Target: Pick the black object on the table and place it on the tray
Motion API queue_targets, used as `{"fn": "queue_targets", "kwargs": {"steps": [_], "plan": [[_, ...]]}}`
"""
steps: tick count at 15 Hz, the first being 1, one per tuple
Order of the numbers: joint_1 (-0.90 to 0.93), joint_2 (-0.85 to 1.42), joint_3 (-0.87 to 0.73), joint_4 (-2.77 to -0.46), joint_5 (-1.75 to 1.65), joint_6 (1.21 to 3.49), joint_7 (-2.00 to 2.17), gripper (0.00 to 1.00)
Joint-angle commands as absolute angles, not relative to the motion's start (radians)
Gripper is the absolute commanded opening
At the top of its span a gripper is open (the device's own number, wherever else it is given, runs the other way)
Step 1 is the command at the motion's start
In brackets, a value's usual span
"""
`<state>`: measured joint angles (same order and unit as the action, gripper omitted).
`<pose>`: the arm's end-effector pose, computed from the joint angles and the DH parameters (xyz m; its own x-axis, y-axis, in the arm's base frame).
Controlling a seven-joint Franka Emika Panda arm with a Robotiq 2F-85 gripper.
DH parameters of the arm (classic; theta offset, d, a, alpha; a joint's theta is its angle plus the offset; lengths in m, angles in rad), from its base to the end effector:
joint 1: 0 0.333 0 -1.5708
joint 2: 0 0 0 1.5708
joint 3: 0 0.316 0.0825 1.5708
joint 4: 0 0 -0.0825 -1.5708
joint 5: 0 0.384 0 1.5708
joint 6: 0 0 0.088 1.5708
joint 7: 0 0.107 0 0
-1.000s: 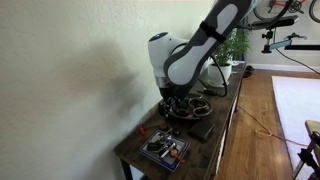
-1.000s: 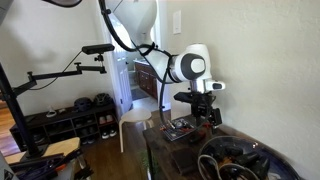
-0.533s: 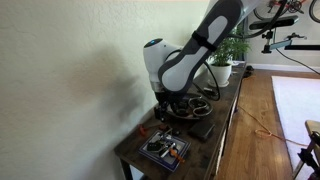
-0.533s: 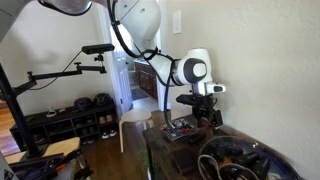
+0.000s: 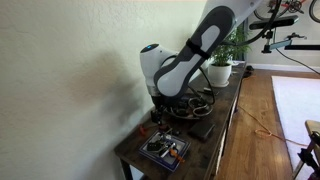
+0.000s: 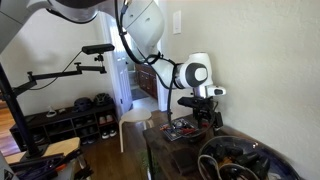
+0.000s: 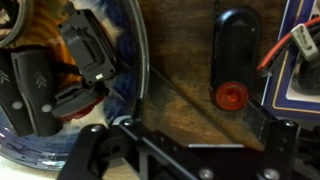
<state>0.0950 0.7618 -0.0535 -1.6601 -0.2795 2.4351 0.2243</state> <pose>0.6819 0.0315 0.1652 0.9982 0.0483 0.0354 0.0396 -0.9758 0.2149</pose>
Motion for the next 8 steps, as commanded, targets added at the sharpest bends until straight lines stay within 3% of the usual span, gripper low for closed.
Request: {"fn": "queue_targets", "kwargs": {"steps": [1,8], "plan": [[0.102,0.791,-0.054,-1.629,-0.245,2.444,0.184,1.00],[0.101,0.813,-0.048,-1.612,-0.223,2.440,0.155,1.00]]}}
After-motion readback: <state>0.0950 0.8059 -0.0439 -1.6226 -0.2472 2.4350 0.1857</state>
